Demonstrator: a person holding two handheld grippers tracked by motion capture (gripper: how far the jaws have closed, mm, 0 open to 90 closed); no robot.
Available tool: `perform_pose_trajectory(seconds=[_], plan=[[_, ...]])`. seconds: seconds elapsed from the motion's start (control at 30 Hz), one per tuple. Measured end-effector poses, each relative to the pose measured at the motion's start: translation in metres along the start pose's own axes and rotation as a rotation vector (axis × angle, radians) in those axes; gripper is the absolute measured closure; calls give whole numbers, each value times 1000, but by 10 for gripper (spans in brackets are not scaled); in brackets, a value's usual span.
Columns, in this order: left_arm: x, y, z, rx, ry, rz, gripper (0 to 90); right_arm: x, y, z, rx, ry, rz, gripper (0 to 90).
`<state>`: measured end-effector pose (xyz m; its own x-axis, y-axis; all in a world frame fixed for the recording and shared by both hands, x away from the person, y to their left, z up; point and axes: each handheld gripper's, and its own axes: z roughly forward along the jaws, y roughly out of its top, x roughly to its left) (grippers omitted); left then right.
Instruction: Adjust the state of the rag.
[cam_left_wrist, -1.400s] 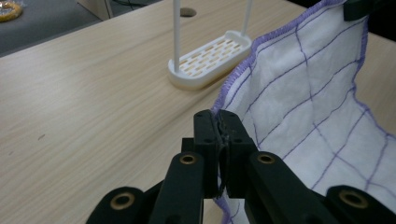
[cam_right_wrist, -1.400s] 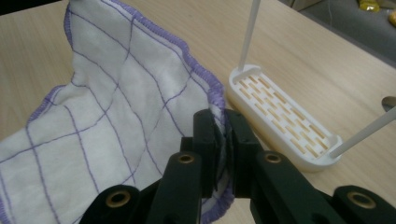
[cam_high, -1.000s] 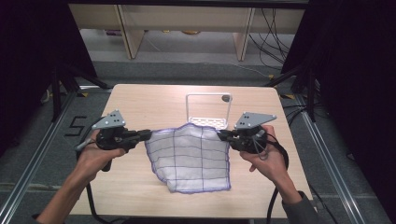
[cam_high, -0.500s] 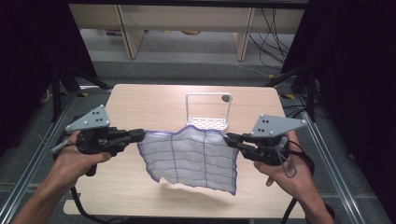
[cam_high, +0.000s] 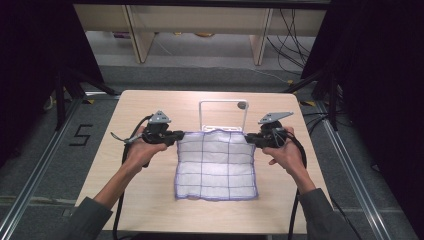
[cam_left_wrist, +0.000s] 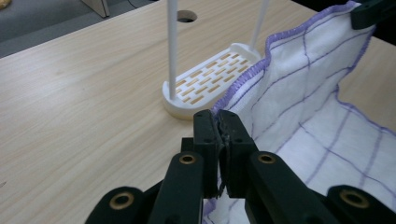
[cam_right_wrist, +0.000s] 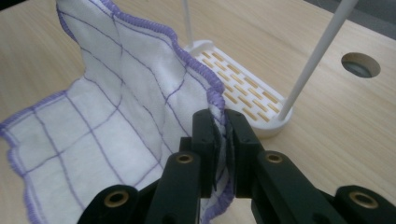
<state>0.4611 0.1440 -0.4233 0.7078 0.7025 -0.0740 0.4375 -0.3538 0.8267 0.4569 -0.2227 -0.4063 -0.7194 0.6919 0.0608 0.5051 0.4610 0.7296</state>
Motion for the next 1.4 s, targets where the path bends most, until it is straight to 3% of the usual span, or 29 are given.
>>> perform_pose_trajectory(seconds=[0.03, 0.1, 0.17, 0.2, 0.27, 0.3, 0.4, 0.43, 0.53, 0.6, 0.67, 0.77, 0.8, 0.83, 0.93, 1.0, 1.13, 1.23, 1.4], plan=[[2, -2, 2, 10, 2, 12, 861, -1, -3, 5, -40, -10, 0, 832], [3, -7, 3, -9, 9, 8, 861, 0, -5, 3, -14, 0, -7, 828], [2, -10, 0, -19, 4, 8, 859, 0, -8, 2, -44, 4, -33, 823], [1, -12, -2, -14, 5, 19, 858, 1, -10, 0, -35, 34, -32, 821], [0, -17, -7, -19, -4, 23, 857, 5, -15, -4, -46, 45, -35, 822], [-2, -19, -9, -35, -11, 9, 857, 9, -18, -7, -39, 41, -21, 822], [-6, -28, -14, -55, -28, 12, 857, 13, -26, -12, -45, 48, -53, 822], [-9, -32, -16, -59, -35, 13, 856, 16, -29, -13, -50, 54, -38, 822], [-20, -49, -21, -58, -50, 41, 853, 23, -40, -14, -61, 61, -75, 822], [-29, -61, -25, -51, -68, 56, 853, 29, -48, -15, -56, 87, -87, 822], [-37, -72, -28, -40, -66, 74, 853, 35, -55, -18, -45, 79, -105, 822], [-44, -86, -29, 3, -61, 131, 843, 44, -67, -22, -50, 93, -104, 820], [-46, -90, -30, 10, -65, 129, 844, 46, -71, -22, -58, 93, -122, 817], [-48, -94, -31, 9, -71, 130, 846, 49, -76, -22, -42, 94, -107, 816], [-56, -103, -32, 6, -71, 131, 848, 52, -88, -20, -18, 91, -127, 818], [-57, -107, -33, 38, -74, 155, 846, 55, -94, -20, -4, 98, -129, 818], [-63, -115, -29, 39, -83, 150, 842, 58, -104, -18, 16, 96, -129, 810], [-62, -117, -28, 72, -81, 180, 832, 60, -110, -14, 54, 100, -121, 807], [-68, -127, -26, 83, -100, 183, 815, 62, -118, -10, 51, 85, -134, 804]])
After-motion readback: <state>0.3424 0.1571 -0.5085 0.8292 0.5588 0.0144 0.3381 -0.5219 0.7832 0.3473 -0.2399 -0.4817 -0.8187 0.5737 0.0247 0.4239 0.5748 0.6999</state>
